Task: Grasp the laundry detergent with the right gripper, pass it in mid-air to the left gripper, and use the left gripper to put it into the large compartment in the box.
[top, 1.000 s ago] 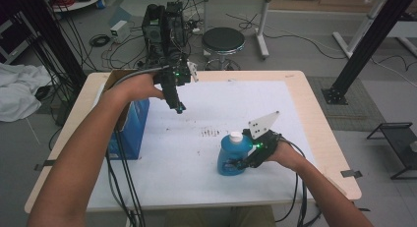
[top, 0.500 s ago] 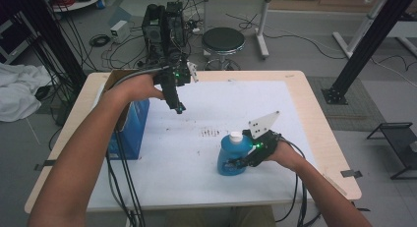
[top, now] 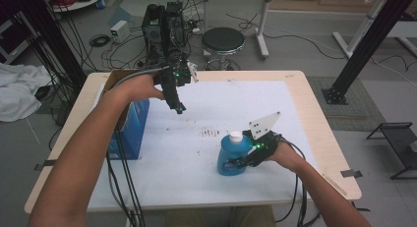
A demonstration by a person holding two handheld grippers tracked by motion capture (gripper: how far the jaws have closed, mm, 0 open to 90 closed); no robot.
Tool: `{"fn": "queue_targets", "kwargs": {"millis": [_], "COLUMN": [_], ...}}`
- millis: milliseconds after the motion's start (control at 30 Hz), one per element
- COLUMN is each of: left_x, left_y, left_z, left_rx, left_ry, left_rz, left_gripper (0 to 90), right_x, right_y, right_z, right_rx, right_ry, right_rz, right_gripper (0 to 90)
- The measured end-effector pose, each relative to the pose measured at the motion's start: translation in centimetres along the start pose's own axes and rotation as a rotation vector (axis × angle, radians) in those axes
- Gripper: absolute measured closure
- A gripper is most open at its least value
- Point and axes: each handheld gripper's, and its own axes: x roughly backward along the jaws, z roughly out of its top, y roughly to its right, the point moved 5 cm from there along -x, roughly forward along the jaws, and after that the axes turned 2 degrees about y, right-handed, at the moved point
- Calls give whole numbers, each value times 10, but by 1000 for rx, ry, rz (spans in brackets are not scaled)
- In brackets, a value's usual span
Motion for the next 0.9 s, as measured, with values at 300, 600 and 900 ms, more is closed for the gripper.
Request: {"fn": "queue_targets", "kwargs": {"millis": [300,600,900], "left_x": [2,11,25], "left_y": [1,8,22], "left_z": [1,3,11], "left_rx": [2,6,-18], "left_ry": [3,33,63], "left_rz": [4,-2,-9], "left_gripper": [86,86,86], "right_x": [0,12,29], "right_y": [-3,-5,-3], "right_z": [0,13,31], "right_rx": [6,-17,-52], "right_ry": [6,27,45], "right_rz": [-16,-58,-119], "right_gripper": [442,447,446]}}
